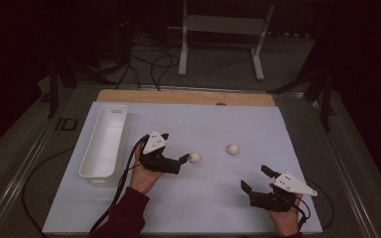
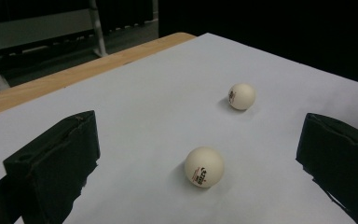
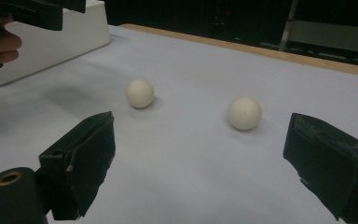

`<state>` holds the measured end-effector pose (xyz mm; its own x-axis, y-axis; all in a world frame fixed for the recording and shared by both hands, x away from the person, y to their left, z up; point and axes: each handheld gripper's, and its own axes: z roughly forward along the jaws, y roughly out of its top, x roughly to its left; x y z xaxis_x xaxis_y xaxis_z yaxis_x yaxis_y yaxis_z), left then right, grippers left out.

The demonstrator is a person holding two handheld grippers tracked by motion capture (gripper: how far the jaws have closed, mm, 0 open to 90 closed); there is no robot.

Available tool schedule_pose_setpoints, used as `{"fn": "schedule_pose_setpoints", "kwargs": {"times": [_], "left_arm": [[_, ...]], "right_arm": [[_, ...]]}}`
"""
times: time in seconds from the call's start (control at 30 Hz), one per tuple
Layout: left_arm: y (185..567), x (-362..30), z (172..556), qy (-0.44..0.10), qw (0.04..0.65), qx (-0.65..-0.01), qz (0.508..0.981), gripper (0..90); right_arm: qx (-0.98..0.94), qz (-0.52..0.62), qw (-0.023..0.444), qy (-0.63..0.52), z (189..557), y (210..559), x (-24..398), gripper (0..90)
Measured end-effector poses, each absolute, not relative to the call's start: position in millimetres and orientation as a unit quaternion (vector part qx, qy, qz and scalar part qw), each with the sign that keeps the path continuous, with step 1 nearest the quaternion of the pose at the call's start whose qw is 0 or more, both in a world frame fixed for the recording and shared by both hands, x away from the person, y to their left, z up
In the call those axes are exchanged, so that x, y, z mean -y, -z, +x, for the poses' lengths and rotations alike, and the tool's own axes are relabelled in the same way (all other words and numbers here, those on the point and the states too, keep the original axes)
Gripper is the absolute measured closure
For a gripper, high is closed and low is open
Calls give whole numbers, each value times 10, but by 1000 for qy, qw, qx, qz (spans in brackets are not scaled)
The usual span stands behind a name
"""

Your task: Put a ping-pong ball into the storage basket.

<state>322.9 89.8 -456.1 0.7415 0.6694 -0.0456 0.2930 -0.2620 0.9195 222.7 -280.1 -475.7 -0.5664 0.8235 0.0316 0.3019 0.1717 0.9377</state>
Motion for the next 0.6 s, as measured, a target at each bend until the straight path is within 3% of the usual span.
{"fn": "schedule_pose_setpoints", "kwargs": {"times": [0.6], "left_arm": [[4603, -752, 3325, -177, 507, -311, 784, 0]], "right_arm": [[-720, 389, 258, -513, 2238, 4736, 2815, 83]]}}
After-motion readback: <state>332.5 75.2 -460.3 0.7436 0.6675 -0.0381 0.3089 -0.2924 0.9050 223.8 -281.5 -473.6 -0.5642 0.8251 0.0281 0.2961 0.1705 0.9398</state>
